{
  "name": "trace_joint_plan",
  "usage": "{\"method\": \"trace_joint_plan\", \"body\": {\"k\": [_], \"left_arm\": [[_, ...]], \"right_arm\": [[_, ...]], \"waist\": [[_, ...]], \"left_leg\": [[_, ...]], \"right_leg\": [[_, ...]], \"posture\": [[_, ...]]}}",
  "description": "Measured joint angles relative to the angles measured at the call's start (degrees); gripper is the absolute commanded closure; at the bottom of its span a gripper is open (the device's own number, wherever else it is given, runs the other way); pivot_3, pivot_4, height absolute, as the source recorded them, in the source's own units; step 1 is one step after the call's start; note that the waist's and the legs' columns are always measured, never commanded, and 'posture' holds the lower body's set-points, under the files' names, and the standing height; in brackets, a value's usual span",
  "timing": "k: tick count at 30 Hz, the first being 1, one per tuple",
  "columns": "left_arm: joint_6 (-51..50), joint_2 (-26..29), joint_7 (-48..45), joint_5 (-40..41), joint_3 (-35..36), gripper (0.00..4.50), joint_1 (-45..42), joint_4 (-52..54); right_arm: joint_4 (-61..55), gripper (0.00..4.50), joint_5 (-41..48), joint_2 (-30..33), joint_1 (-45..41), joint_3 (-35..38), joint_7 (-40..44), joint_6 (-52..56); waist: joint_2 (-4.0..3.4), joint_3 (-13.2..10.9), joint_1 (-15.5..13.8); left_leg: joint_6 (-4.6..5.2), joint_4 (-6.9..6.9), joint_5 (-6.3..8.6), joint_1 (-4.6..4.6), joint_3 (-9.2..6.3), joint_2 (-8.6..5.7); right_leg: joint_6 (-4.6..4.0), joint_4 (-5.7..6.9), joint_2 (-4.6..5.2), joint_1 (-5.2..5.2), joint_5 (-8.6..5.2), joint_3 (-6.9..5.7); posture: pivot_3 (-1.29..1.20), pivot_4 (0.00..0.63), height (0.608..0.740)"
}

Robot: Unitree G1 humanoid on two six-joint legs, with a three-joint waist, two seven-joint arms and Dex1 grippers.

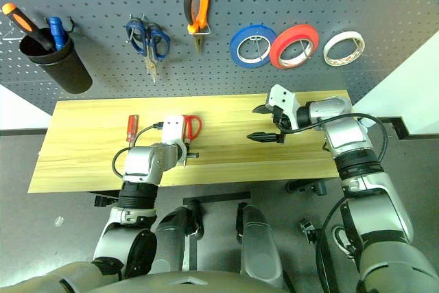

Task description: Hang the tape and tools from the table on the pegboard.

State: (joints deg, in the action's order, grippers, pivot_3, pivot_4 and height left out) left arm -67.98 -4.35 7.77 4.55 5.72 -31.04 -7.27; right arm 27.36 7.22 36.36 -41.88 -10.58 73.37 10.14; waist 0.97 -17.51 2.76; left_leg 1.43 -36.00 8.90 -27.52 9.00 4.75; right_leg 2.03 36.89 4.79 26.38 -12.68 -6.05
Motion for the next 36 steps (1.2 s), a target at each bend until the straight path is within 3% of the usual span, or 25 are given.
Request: {"method": "trace_joint_plan", "body": {"k": [13,23,28,36], "left_arm": [[-4.99,17.72,-17.57,6.84,-6.65,4.22,14.04,25.73],[15.35,30.44,-29.36,8.93,-5.85,4.22,31.53,35.42],[31.30,29.21,-33.85,10.00,-2.88,4.22,37.95,35.18],[46.32,27.09,-36.49,11.75,0.85,4.22,37.63,34.20]], "right_arm": [[-0.38,0.00,1.43,-0.06,-1.65,0.81,1.05,-0.39],[-5.19,0.00,7.06,0.56,-2.30,4.68,3.98,4.98],[-11.96,0.00,11.63,1.57,-0.06,7.24,4.83,9.99],[-18.70,0.00,16.61,2.94,1.28,9.27,5.86,13.27]], "waist": [[-0.03,0.02,1.02],[-0.12,0.28,1.07],[-0.12,0.63,1.07],[-0.06,2.87,1.19]], "left_leg": [[-0.03,0.29,0.00,-0.22,0.02,0.00],[-0.12,0.71,-0.05,-0.68,0.08,-0.07],[-0.10,0.64,-0.05,-0.92,0.10,-0.09],[-0.06,0.38,-0.02,-0.87,0.05,-0.02]], "right_leg": [[-0.19,-0.47,-0.01,0.08,0.18,-0.05],[-0.01,-0.85,-0.01,0.50,0.31,-0.10],[0.07,-0.86,0.03,0.68,0.38,-0.13],[0.10,-0.86,-0.12,0.50,0.48,-0.20]], "posture": [[-0.09,0.256,0.730],[-0.08,0.184,0.730],[-0.07,0.152,0.730],[-0.07,0.128,0.730]]}}
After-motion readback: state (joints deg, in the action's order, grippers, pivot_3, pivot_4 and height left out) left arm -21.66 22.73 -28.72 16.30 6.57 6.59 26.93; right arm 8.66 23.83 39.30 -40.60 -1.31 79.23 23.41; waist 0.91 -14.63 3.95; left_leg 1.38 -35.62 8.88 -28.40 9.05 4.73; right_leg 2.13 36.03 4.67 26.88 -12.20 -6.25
